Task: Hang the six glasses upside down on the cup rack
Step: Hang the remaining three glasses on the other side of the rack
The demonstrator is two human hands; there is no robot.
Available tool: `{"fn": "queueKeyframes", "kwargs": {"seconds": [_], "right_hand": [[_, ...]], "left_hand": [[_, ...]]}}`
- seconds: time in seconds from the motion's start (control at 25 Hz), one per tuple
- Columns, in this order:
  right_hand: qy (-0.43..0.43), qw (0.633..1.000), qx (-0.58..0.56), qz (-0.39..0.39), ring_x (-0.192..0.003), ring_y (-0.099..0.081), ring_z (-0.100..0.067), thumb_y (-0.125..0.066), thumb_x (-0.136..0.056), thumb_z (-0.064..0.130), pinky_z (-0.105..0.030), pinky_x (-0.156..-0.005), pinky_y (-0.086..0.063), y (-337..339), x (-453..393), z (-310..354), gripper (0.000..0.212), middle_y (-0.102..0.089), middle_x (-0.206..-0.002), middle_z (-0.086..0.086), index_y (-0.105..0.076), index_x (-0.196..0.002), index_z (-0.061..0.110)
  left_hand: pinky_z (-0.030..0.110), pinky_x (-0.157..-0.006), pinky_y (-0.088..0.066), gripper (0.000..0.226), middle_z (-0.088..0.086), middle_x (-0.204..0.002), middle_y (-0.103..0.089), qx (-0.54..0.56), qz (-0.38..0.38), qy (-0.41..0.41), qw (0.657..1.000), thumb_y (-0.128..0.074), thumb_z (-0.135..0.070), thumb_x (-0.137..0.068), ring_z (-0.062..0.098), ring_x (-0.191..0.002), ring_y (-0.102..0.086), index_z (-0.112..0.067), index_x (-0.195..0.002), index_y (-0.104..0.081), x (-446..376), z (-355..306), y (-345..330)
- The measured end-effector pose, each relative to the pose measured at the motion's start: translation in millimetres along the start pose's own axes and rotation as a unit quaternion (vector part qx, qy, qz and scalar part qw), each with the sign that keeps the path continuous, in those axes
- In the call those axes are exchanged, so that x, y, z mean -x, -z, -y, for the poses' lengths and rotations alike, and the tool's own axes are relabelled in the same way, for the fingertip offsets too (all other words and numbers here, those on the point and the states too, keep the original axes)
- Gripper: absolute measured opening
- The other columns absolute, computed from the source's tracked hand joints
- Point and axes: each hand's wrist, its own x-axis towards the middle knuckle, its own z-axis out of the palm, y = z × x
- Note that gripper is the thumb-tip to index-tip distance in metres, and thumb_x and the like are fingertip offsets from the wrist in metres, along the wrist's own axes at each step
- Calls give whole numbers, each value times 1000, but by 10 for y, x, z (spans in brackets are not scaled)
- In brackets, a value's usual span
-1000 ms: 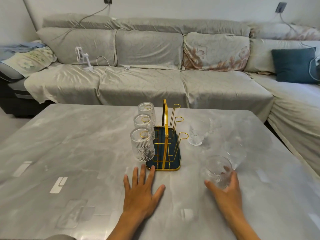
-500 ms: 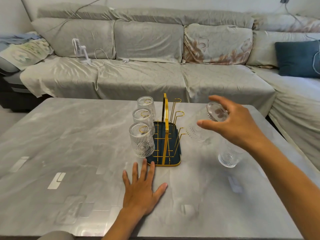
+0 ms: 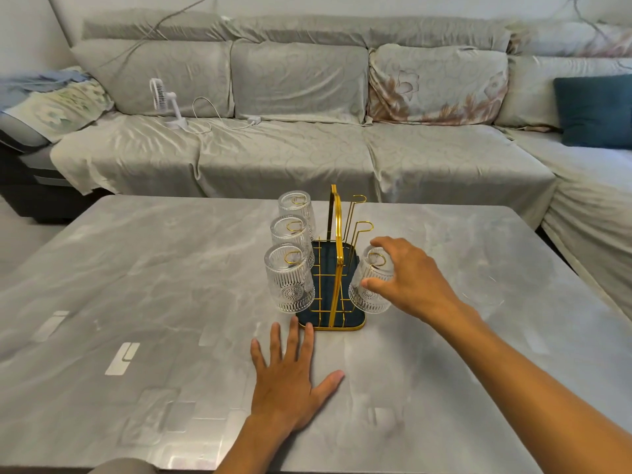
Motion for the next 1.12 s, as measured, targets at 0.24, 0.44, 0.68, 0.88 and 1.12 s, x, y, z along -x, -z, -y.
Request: {"fn": "queueKeyframes", "kwargs": {"seconds": [0.24, 0.44, 0.68, 0.88, 1.12], "right_hand": [[-2, 999, -37, 7, -111, -53, -21, -75, -72, 45, -37, -85, -52, -53, 52, -25, 73, -50, -136, -3, -39, -134, 27], [-107, 938, -223, -241, -96, -57, -9, -68, -79, 41, -34, -76, -53, -99, 743, -403, 44, -58, -117, 10, -47, -117, 36], [-384, 839, -297, -245, -123, -45, -24, -79, -68, 23, -35, -94, -39, -360, 1004, -1165, 91, -37, -145, -4, -24, -141, 24], [-351, 874, -297, -156, -111, -56, -27, -86, -62, 27, -38, -89, -45, -367, 754, -1470, 82, -55, -126, -6, -39, -129, 22], [-216, 936, -234, -148, -96, -58, -24, -87, -53, 44, -37, -77, -49, 358, 411, -1182, 71, -58, -113, -4, -51, -112, 28]], "left_hand": [[62, -111, 19, 96, -1, -160, 22, -4, -3, 2, 1000, 0, -92, -71, 29, -143, 28, -37, -148, 17, 35, -4, 34], [62, -111, 16, 95, 2, -163, 14, 4, -14, 2, 1000, 0, -89, -74, 31, -145, 22, -34, -150, 11, 73, -16, 68], [62, -112, 14, 92, 1, -163, 14, -7, -13, 1, 1000, 2, -88, -74, 30, -145, 21, -36, -148, 15, 88, -22, 80], [61, -112, 15, 93, 0, -162, 14, 1, -11, 4, 1000, 1, -88, -74, 29, -145, 21, -36, -149, 13, 88, -47, 89], [62, -110, 17, 93, 1, -162, 14, 0, -14, 3, 1000, 1, -89, -73, 30, -145, 21, -36, -149, 12, 71, -47, 94]]}}
